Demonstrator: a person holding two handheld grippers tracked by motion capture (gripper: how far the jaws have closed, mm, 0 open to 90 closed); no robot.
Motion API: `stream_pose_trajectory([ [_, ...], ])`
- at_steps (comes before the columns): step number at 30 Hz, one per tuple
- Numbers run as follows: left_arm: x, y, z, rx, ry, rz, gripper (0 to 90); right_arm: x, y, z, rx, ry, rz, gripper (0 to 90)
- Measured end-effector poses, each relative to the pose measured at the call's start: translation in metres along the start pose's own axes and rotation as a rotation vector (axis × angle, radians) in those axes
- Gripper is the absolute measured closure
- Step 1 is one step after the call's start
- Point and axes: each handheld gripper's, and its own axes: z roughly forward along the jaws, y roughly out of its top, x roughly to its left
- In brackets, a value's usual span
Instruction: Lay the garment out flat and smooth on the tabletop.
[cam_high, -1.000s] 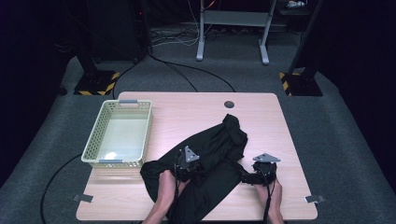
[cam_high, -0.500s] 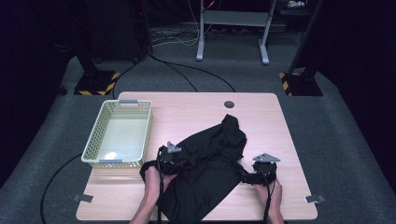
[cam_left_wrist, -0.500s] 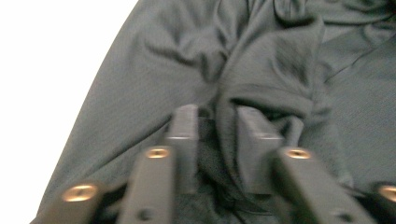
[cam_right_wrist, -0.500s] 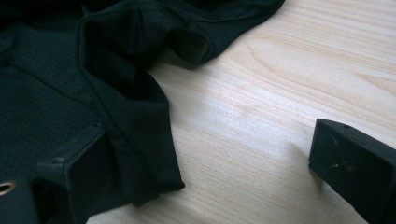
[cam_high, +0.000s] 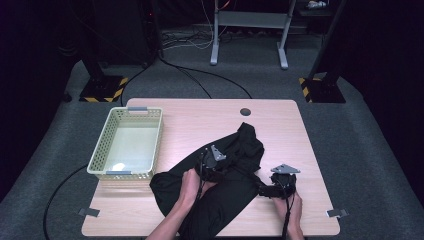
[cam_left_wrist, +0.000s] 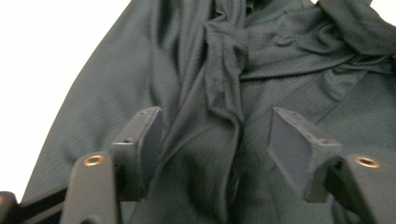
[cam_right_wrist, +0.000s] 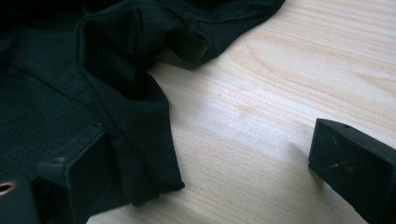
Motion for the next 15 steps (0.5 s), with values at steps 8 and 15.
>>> stream_pose_trajectory([
  [8,0.002,-0.001,0.010,0.018,0.026,0.046,84.0,-0.001,0.000,0.000,0.000,-0.001,0.003,3.1],
  [15,0.016,0.004,0.005,0.002,0.054,0.028,87.0,-0.001,0.000,-0.001,0.002,-0.016,0.017,3.1],
])
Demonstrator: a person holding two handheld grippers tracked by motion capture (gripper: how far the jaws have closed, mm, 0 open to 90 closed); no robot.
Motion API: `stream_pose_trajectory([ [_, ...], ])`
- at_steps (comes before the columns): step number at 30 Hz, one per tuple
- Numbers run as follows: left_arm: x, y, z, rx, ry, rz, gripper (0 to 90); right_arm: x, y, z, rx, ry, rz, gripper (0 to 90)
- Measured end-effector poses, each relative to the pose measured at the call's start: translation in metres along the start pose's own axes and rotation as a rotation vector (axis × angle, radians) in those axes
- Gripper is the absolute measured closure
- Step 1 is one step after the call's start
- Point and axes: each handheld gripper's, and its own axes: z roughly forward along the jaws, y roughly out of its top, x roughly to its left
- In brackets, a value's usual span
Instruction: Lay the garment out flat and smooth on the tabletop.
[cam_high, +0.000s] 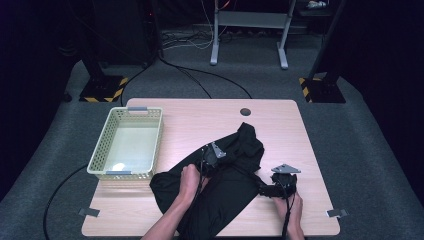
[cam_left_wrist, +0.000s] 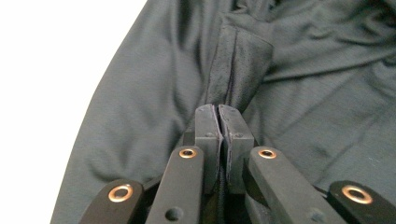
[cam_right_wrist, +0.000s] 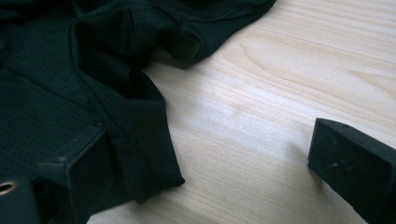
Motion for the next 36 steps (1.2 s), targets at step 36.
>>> stream_pose_trajectory([
  [36,0.141,0.083,0.004,0.058,0.171,-0.154,87.5,-0.022,-0.030,-0.032,0.003,-0.063,0.057,2.8],
])
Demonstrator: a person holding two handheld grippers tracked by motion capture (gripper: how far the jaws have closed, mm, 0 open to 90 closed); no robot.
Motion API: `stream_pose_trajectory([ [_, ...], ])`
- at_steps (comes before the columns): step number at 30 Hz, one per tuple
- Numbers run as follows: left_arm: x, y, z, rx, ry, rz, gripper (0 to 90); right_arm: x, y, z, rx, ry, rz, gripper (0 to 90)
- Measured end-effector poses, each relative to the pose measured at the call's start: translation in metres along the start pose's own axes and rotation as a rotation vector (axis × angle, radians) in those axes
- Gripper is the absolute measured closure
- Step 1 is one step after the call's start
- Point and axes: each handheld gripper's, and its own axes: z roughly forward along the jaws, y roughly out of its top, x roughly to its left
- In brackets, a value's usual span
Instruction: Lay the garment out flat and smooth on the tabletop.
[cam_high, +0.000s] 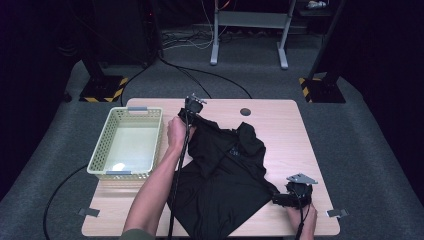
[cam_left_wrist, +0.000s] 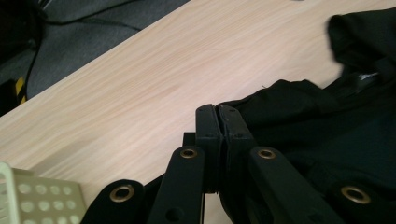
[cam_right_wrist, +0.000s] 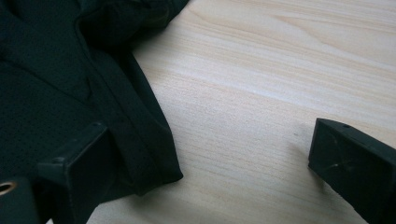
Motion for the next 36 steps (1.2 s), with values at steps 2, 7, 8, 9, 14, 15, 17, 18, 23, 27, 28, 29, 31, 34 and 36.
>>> stream_pose_trajectory([
  [2,0.010,0.002,0.008,0.036,0.011,-0.009,87.5,0.000,0.000,0.000,-0.001,-0.001,-0.001,2.8],
  [7,0.032,-0.004,0.032,0.119,0.016,-0.053,87.1,0.000,0.000,0.000,-0.002,0.000,-0.001,2.8],
  [8,0.034,-0.008,0.038,0.135,0.003,-0.064,86.4,0.000,0.000,0.000,-0.002,0.000,-0.001,2.8],
  [9,0.034,-0.011,0.043,0.151,0.003,-0.081,83.6,0.000,0.000,0.000,-0.003,0.000,0.000,2.8],
  [14,0.025,-0.026,0.041,0.135,-0.001,-0.138,49.1,-0.001,0.000,0.000,-0.003,0.000,0.000,2.9],
  [15,0.021,-0.028,0.037,0.118,0.006,-0.142,42.9,-0.001,0.000,0.000,-0.003,0.000,0.000,2.9],
  [17,0.013,-0.032,0.026,0.080,-0.015,-0.149,34.5,-0.001,0.000,0.000,-0.003,0.001,0.000,2.9],
  [18,0.008,-0.034,0.020,0.068,-0.026,-0.139,33.0,-0.001,0.000,0.000,-0.003,0.001,0.000,2.9],
  [23,-0.022,-0.052,0.000,0.020,-0.109,-0.091,27.2,0.000,0.000,0.000,-0.004,0.000,0.003,3.0],
  [27,-0.043,-0.072,-0.001,0.031,-0.175,-0.066,22.4,0.000,0.000,0.000,-0.004,-0.001,0.003,3.0],
  [28,-0.047,-0.078,0.000,0.033,-0.185,-0.062,21.2,0.000,0.000,0.000,-0.004,-0.001,0.003,3.0],
  [29,-0.051,-0.083,0.002,0.046,-0.202,-0.055,20.2,0.000,0.000,0.000,-0.004,-0.001,0.003,3.0],
  [31,-0.059,-0.094,0.004,0.060,-0.216,-0.043,19.4,0.000,0.000,0.000,-0.004,-0.001,0.003,3.0],
  [34,-0.067,-0.110,0.008,0.085,-0.218,-0.025,17.9,0.000,0.000,0.000,-0.004,-0.001,0.002,3.1],
  [36,-0.069,-0.123,0.009,0.088,-0.216,-0.034,16.9,0.000,0.000,0.000,-0.004,-0.002,0.002,3.3],
])
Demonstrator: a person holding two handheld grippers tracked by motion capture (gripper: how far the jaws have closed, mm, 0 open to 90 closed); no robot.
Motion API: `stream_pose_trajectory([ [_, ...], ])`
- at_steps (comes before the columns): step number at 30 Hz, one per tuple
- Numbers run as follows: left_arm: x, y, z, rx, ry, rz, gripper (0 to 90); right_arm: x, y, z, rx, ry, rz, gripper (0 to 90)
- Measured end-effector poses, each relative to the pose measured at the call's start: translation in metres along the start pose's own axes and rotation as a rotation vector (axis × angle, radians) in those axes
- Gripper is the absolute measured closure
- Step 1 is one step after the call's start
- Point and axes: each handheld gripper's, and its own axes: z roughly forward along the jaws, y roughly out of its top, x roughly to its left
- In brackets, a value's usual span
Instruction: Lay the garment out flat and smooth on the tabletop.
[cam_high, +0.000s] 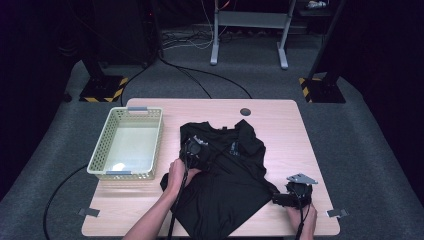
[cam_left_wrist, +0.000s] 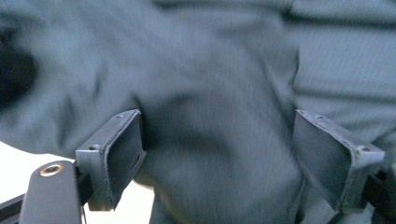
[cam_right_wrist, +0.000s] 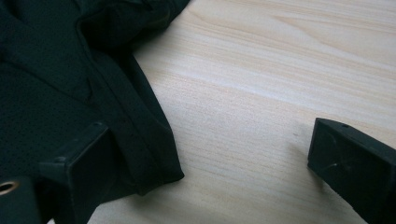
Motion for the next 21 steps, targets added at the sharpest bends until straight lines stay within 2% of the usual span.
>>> stream_pose_trajectory([
  [2,0.001,-0.008,-0.003,-0.022,0.003,-0.014,15.6,0.001,0.000,-0.001,0.004,-0.003,0.002,3.5],
  [7,0.000,-0.027,-0.013,-0.046,0.018,-0.015,15.2,0.001,-0.006,-0.007,0.006,-0.005,0.004,3.6],
  [11,-0.003,-0.046,-0.020,-0.101,0.023,-0.047,15.1,0.001,-0.014,-0.015,0.006,-0.002,0.002,3.6],
  [14,-0.008,-0.056,-0.023,-0.138,0.024,-0.044,15.2,0.000,-0.015,-0.017,0.016,0.007,-0.006,3.5],
  [16,-0.010,-0.061,-0.023,-0.172,0.026,-0.054,15.1,-0.002,-0.013,-0.017,0.024,0.027,-0.014,4.2],
  [18,-0.010,-0.067,-0.022,-0.216,0.027,-0.056,14.8,-0.006,-0.008,-0.017,0.016,0.048,-0.014,10.0],
  [21,-0.012,-0.069,-0.023,-0.224,0.039,-0.062,15.2,-0.007,0.014,-0.023,-0.031,0.053,-0.026,12.3],
])
